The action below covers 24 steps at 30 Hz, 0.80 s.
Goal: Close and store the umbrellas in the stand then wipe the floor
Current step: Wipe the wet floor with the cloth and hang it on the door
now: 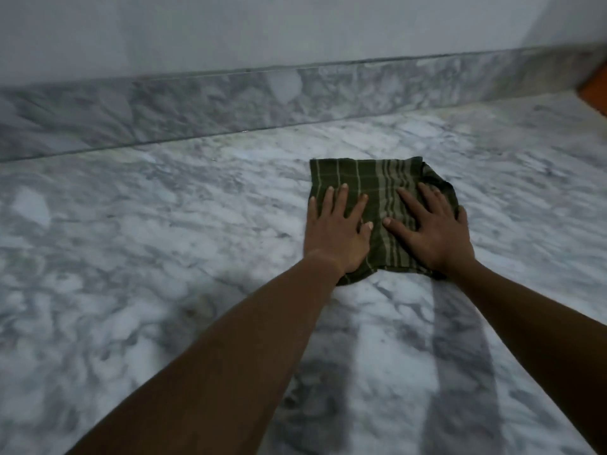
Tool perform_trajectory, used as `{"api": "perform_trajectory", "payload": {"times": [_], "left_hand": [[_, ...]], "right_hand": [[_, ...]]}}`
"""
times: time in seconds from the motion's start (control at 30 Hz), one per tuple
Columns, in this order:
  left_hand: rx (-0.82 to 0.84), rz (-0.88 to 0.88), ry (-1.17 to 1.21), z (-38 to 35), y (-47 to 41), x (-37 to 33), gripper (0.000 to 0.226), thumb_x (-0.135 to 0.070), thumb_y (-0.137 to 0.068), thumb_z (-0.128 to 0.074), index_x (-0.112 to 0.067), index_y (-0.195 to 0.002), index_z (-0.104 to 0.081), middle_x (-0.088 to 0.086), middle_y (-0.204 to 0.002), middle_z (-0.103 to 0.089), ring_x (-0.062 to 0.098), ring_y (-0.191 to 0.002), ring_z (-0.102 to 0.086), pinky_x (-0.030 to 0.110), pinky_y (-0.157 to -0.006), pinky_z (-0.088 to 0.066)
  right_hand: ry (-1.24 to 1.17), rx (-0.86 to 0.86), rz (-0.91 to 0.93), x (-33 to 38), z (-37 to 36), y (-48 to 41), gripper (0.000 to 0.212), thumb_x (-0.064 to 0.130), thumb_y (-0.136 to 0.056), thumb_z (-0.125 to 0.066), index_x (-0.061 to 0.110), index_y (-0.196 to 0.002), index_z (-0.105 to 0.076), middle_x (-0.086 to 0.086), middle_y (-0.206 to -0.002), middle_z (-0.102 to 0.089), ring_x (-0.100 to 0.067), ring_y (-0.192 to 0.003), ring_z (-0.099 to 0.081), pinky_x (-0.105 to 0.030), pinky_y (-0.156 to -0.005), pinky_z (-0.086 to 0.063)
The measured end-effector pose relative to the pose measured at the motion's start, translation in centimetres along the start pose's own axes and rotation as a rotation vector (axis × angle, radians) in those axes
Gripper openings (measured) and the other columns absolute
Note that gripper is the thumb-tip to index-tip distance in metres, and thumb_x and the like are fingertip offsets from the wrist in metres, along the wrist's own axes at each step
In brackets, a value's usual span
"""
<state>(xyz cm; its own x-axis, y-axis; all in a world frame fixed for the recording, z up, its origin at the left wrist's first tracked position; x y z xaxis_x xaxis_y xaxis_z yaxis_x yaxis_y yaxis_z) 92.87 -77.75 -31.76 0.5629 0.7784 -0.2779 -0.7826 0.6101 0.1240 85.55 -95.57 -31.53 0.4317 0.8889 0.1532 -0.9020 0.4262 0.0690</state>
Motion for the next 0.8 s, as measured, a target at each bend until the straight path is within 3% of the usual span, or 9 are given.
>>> {"api": "perform_trajectory", "payload": {"times": [0.27,0.47,0.63,0.8], "left_hand": [[0.01,-0.137,-0.009,-2.0,9.9,-1.8,0.059,-0.054,-0.102,-0.017,-0.037,-0.158,-0.009,-0.001,-0.168,0.003,0.023,-0.154,0.007,0.048,-0.122,0.006],[-0.092,-0.118,0.012,-1.1,18.5,3.9,0.055,-0.051,-0.1,-0.027,-0.035,-0.152,-0.033,0.0,-0.164,-0.023,0.023,-0.151,-0.018,0.046,-0.121,-0.018],[-0.168,-0.035,-0.018,-0.1,26.6,12.0,0.06,-0.056,-0.097,-0.035,-0.033,-0.151,-0.037,0.002,-0.162,-0.029,0.024,-0.149,-0.025,0.048,-0.119,-0.023],[-0.209,0.059,-0.034,1.2,31.1,18.8,0.06,-0.057,-0.096,-0.038,-0.032,-0.151,-0.038,0.004,-0.162,-0.029,0.024,-0.15,-0.025,0.048,-0.119,-0.023]], "right_hand": [[0.018,0.004,-0.064,-0.8,-0.4,12.0,0.081,0.089,-0.084,-0.015,0.053,-0.155,-0.008,0.003,-0.169,-0.005,-0.018,-0.155,0.001,-0.058,-0.122,-0.004],[-0.025,0.01,-0.089,7.0,-1.9,19.4,0.084,0.088,-0.084,-0.014,0.048,-0.157,-0.005,0.002,-0.169,-0.003,-0.021,-0.156,0.003,-0.057,-0.122,-0.002],[-0.014,0.067,0.104,15.2,-3.1,24.2,0.091,0.092,-0.08,-0.017,0.047,-0.157,0.001,0.002,-0.169,0.003,-0.023,-0.156,0.006,-0.058,-0.122,0.002],[0.008,0.106,0.251,22.7,-4.4,23.3,0.095,0.094,-0.077,-0.012,0.046,-0.157,0.004,0.001,-0.169,0.005,-0.024,-0.155,0.009,-0.06,-0.121,0.005]]}}
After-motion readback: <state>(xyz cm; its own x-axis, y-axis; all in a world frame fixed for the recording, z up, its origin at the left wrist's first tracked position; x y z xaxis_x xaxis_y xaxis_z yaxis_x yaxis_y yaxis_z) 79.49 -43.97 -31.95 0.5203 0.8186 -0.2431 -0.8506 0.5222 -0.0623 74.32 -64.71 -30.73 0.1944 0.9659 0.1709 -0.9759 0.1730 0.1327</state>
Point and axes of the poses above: each hand's wrist, its own y-axis away from the middle knuckle, its own z-axis out of the back of the hand, x = y × z, the point moved 3 cm from there along -y, towards the middle knuckle
